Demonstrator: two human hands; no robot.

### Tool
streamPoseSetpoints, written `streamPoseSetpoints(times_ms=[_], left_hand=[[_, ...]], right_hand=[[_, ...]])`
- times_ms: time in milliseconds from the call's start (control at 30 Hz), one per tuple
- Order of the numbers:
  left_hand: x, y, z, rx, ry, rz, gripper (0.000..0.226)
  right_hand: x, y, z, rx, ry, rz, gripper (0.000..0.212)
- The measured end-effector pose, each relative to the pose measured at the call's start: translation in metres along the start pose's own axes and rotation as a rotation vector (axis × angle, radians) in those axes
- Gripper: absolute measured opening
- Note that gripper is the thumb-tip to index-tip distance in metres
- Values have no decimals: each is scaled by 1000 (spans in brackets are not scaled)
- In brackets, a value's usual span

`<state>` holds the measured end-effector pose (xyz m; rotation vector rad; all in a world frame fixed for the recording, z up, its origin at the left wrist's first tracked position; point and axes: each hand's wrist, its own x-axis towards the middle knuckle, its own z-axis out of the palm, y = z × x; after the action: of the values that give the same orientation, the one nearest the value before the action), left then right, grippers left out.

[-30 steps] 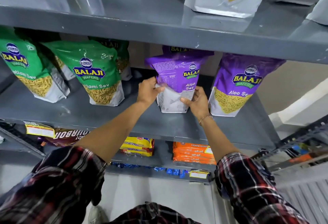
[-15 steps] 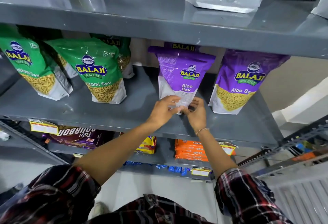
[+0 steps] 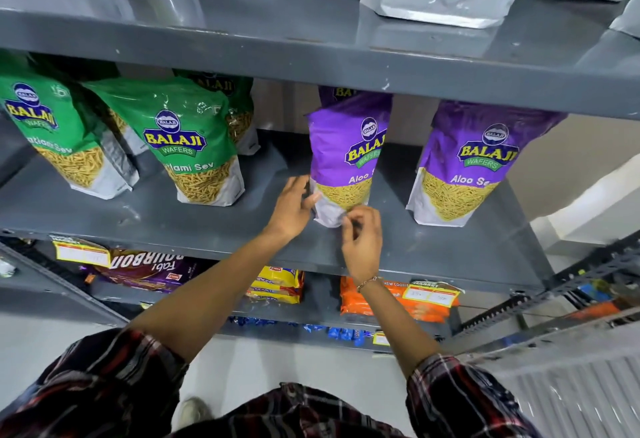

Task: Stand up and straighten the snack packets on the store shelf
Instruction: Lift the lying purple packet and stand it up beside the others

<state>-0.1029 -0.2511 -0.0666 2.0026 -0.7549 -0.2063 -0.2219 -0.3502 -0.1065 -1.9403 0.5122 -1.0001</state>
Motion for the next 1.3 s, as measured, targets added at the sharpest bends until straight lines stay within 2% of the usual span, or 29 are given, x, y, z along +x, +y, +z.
streamPoseSetpoints(times_ms=[67, 100, 200, 267, 333, 433, 467, 533, 767, 933, 1300], left_hand=[[8, -4, -4, 24, -24, -21, 26], [12, -3, -7, 42, -40, -31, 28], [25, 0, -13, 15, -79, -63, 29], [32, 2, -13, -5, -79, -93, 28], [36, 1, -13, -84, -175, -141, 38], [36, -2, -8, -243, -418, -144, 88], [36, -3, -7, -219, -441, -142, 99], [36, -5, -5, -177, -413, -144, 107], [22, -19, 8, -59, -288, -174, 93], [17, -21, 4, -82, -336, -149, 93], [-34, -35, 6, -104, -296, -103, 81]], right_hand=[[15, 12, -11, 36, 24, 67, 17], [24, 17, -15, 65, -19, 133, 29], [52, 26, -27, 118, -265, 256, 73], [64, 31, -31, 73, -402, 246, 87], [72, 36, -33, 3, -472, 284, 93], [79, 42, -33, 30, -482, 334, 92], [81, 42, -33, 44, -481, 344, 91], [83, 40, -34, 43, -475, 358, 90], [72, 35, -34, 39, -485, 373, 77], [58, 28, -38, 40, -448, 399, 75], [9, 13, -53, -3, -453, 413, 71]])
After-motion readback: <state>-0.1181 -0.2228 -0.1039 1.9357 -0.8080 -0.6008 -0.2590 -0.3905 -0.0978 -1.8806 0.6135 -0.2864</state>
